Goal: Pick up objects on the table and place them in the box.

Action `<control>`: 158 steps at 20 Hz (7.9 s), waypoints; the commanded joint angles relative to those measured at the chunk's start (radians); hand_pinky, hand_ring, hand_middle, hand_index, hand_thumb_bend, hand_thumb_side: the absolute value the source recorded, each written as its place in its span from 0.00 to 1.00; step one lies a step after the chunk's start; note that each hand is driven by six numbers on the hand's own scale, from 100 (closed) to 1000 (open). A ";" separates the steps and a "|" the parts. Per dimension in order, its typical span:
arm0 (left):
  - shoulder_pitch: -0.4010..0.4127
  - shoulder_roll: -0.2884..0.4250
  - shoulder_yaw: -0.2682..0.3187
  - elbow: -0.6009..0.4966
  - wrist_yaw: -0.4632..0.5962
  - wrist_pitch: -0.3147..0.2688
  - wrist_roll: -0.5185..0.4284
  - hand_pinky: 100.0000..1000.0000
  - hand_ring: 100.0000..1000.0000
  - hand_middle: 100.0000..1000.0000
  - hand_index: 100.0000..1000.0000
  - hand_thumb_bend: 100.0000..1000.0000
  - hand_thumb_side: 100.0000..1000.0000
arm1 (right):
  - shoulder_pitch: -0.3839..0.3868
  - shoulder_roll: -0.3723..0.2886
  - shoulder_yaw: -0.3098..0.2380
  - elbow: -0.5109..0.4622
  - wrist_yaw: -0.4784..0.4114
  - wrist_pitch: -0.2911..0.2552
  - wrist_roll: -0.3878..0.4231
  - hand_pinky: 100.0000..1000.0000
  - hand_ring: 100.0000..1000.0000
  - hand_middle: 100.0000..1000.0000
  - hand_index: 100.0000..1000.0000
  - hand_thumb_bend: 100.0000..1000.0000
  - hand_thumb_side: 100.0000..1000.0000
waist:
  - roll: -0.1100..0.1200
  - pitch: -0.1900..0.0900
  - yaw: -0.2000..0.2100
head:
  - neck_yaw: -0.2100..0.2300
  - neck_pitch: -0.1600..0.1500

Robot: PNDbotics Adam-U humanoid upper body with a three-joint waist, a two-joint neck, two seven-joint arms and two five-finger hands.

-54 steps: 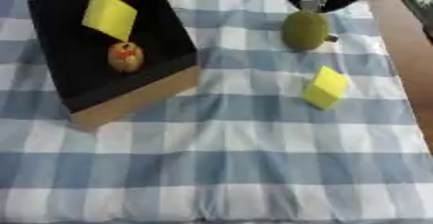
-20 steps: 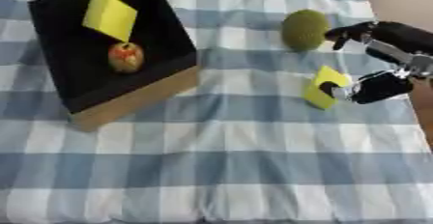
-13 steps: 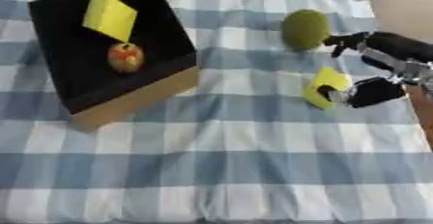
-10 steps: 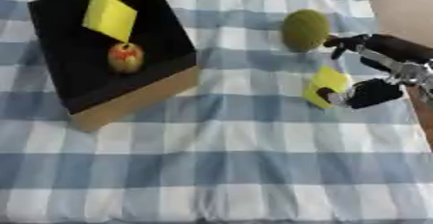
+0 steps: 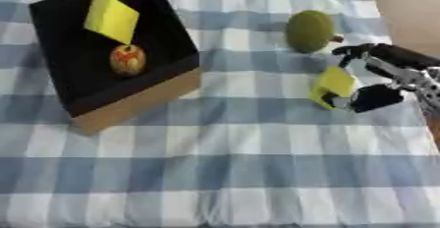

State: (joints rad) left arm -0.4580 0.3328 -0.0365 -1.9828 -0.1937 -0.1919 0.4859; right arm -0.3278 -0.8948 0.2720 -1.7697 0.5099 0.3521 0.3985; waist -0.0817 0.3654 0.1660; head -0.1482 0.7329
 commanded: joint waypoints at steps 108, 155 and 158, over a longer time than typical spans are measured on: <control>-0.033 0.001 -0.026 -0.017 0.007 -0.028 -0.032 0.73 0.83 0.73 0.79 0.41 0.64 | -0.728 0.311 0.040 0.235 0.124 -0.237 0.083 0.91 0.92 0.72 0.96 0.20 0.00 | -0.008 -0.030 0.034 | -0.032 -0.004; -0.012 0.006 -0.019 -0.017 -0.001 -0.002 -0.018 0.73 0.84 0.74 0.79 0.39 0.65 | -0.458 0.115 -0.014 0.465 0.124 -0.265 0.057 0.91 0.94 0.79 0.97 0.32 0.21 | 0.013 -0.007 0.018 | -0.007 -0.021; -0.014 0.005 -0.019 -0.017 0.000 -0.003 -0.018 0.73 0.84 0.74 0.79 0.39 0.65 | -0.474 0.132 -0.012 0.497 0.130 -0.273 0.066 0.91 0.94 0.79 0.97 0.31 0.21 | 0.013 -0.006 0.021 | -0.006 -0.022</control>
State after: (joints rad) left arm -0.4609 0.3245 -0.0622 -1.9828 -0.1939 -0.1961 0.4687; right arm -0.7841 -0.7458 0.2663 -1.2801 0.6333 0.0832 0.4589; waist -0.0874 0.3649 0.1859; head -0.1551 0.7198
